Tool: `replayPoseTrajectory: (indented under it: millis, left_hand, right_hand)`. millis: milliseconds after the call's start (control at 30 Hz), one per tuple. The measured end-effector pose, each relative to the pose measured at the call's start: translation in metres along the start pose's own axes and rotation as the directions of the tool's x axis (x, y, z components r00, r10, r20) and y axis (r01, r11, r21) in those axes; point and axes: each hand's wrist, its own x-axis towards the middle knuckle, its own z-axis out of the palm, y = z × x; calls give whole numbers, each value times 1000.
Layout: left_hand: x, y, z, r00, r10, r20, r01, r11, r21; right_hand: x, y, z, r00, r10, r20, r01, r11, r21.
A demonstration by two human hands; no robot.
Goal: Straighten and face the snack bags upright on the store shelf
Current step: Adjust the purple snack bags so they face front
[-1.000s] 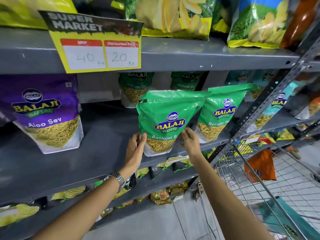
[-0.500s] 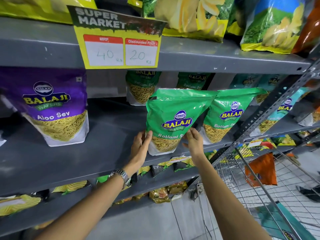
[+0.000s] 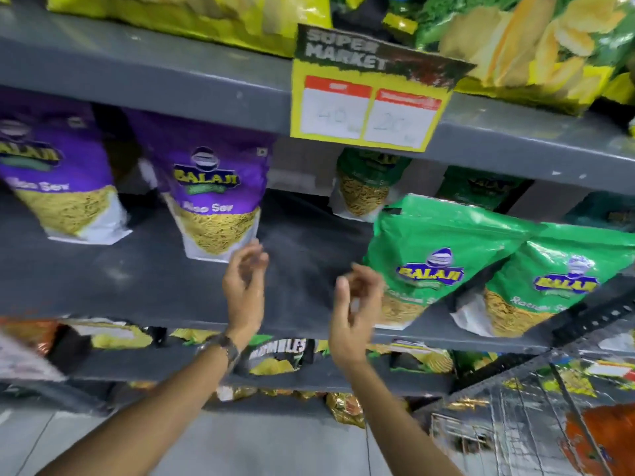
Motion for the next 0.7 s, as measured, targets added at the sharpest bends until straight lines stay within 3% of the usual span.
replayPoseTrajectory:
  millis: [100,200,267,333,467,600,700]
  left_hand:
    - [33,2,-47,961,108,-253,-99,994,48]
    - [73,-5,-95,949,13,-315,-5,1000,25]
    - [101,-7,-118,961,-131,-243,145,989,41]
    - [125,-5,-130,957,-240,-162,256,962,90]
    - [158,5,-134,956,-285,-67,292,944,150]
    - [171,11,-126,870,-448,207,409,889,205]
    - [174,6,-124,816,-502,287,413,853,321]
  right_hand:
    - [12,8,62,932,339,130,-352,931,99]
    - [32,36,110,762,580,289,-620,782,64]
    - [43,45,131,683,636,359,-658,750,-75]
    - [53,46,148,636,672,378,-700,709,-83]
    - [65,45,172,615,724,314,-783,607,136]
    - [66,40,188,637,728,253,-769,620,153]
    - [63,41,188,646,721,251,-762,631,146]
